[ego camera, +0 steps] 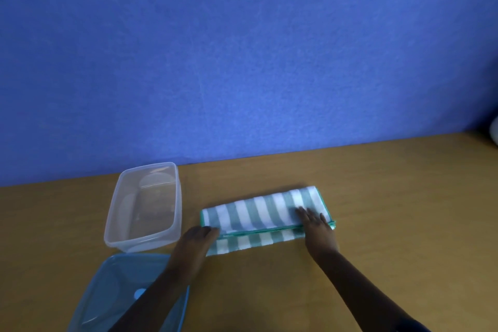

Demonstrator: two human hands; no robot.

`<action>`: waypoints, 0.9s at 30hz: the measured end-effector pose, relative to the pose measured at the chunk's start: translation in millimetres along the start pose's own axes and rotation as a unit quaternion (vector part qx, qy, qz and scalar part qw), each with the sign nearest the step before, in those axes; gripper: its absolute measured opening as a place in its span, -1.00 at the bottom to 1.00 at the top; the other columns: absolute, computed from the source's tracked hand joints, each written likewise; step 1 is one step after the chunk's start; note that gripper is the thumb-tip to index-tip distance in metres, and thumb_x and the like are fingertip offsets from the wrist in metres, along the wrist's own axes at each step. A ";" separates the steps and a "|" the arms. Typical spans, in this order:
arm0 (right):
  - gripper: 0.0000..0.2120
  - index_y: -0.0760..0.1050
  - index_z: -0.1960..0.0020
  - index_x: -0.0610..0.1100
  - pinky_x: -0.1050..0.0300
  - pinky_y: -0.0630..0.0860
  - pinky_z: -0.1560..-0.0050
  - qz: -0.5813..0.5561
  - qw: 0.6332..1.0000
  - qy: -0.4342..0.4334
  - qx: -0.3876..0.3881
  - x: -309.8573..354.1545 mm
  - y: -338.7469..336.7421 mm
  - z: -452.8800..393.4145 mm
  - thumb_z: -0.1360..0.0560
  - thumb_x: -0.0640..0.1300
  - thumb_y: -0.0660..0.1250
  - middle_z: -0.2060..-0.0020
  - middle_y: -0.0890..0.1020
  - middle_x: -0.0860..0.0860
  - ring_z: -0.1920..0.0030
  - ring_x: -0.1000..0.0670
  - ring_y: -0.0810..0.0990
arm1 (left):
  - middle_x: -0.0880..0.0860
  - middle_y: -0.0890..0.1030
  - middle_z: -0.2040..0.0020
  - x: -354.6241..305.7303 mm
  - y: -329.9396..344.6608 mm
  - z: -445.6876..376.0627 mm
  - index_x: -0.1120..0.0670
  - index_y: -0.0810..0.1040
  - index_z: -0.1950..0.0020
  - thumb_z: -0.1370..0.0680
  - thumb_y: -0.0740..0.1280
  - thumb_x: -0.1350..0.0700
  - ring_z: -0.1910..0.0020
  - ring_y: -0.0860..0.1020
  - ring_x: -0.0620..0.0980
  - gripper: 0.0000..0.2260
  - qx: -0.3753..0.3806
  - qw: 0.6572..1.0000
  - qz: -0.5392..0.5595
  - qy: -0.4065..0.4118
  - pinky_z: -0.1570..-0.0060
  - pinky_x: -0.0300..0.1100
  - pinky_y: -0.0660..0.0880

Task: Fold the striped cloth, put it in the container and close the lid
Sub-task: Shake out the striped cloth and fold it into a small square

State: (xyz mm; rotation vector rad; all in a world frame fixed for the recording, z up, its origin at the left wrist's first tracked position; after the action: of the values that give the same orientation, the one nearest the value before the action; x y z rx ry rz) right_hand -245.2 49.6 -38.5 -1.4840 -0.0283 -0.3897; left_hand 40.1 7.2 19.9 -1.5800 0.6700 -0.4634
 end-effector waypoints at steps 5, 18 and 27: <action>-0.35 -0.01 -0.52 -0.01 0.17 -0.10 -0.49 -0.003 1.000 0.004 -0.020 -14.3 6.5 14.8 -0.50 -0.41 -0.03 -0.53 0.04 0.09 -0.53 0.06 -0.04 | 0.12 0.66 -0.09 5.4 27.6 17.9 0.13 0.60 -0.13 -0.37 0.28 0.34 -0.06 0.63 0.01 -0.64 0.075 0.990 0.102 -0.064 -0.04 -0.28 0.53; -0.39 0.02 -0.51 0.01 0.19 -0.11 -0.49 -0.033 0.998 0.019 -0.043 -17.5 14.1 27.8 -0.53 -0.36 -0.04 -0.52 0.08 0.11 -0.52 0.09 -0.05 | -0.02 0.56 0.52 -8.6 25.1 1.3 0.06 0.59 0.42 0.07 0.65 0.12 0.55 0.55 -0.11 -0.66 0.037 0.997 0.001 -0.072 0.65 -0.38 0.39; -0.42 0.05 -0.51 0.00 0.14 -0.06 -0.51 -0.044 0.997 0.027 -0.053 -15.7 12.4 29.5 -0.55 -0.35 -0.05 -0.52 0.11 0.08 -0.52 0.07 -0.03 | 0.05 0.62 0.38 3.5 25.9 -1.9 0.11 0.60 0.30 -0.21 0.54 0.24 0.38 0.62 0.02 -0.83 0.075 0.992 0.041 -0.092 0.45 -0.26 0.50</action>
State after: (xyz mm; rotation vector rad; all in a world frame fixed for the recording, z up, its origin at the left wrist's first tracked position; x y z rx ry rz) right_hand -250.1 82.4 -51.5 -1.5809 -0.0305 -0.5085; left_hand 37.6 2.6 -5.8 -1.4271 0.5429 -0.2953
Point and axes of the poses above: each hand's wrist, its own z-axis away from the middle knuckle, its own y-axis out of the palm, x = y × z, the point moved 3 cm from there along -z, towards the middle knuckle
